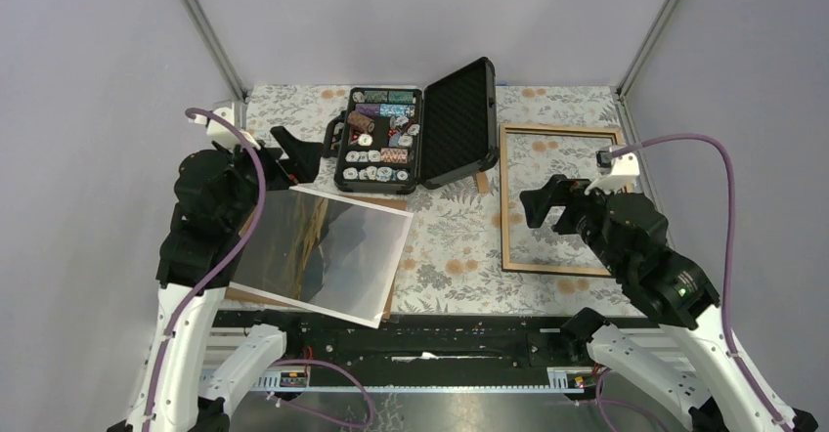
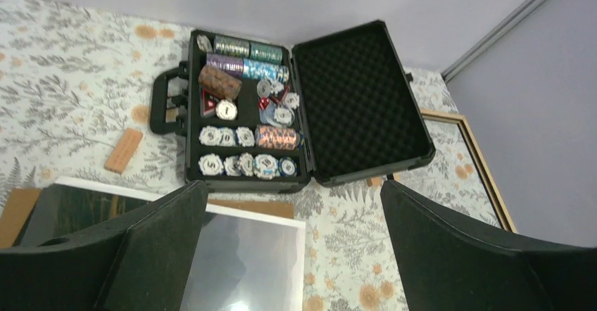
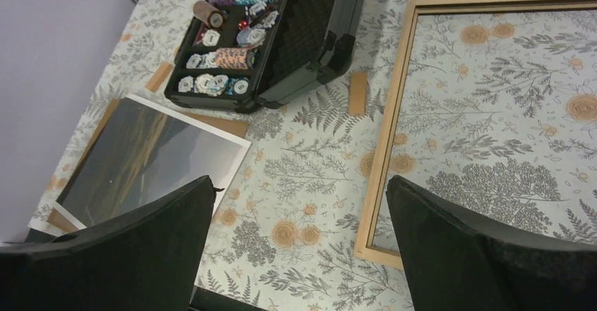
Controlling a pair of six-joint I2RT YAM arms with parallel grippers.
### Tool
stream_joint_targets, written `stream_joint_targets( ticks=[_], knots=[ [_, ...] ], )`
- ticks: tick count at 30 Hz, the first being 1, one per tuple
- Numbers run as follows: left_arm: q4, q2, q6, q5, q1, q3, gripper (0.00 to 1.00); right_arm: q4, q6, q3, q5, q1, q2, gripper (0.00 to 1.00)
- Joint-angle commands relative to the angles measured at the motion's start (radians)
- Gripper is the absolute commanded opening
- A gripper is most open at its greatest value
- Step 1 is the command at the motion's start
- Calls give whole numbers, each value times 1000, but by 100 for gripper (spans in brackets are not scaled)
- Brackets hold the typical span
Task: Put the photo into the frame
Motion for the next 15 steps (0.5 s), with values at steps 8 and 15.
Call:
stream_joint_targets(
  ticks=[8,15],
  knots=[
    [14,39,-81,196,-3,-146,99,95,117,-138,-113,7,122,100],
    [-3,-14,-19,55,-4,-205,99,503,316,-396,-414,8,238,100]
  ],
)
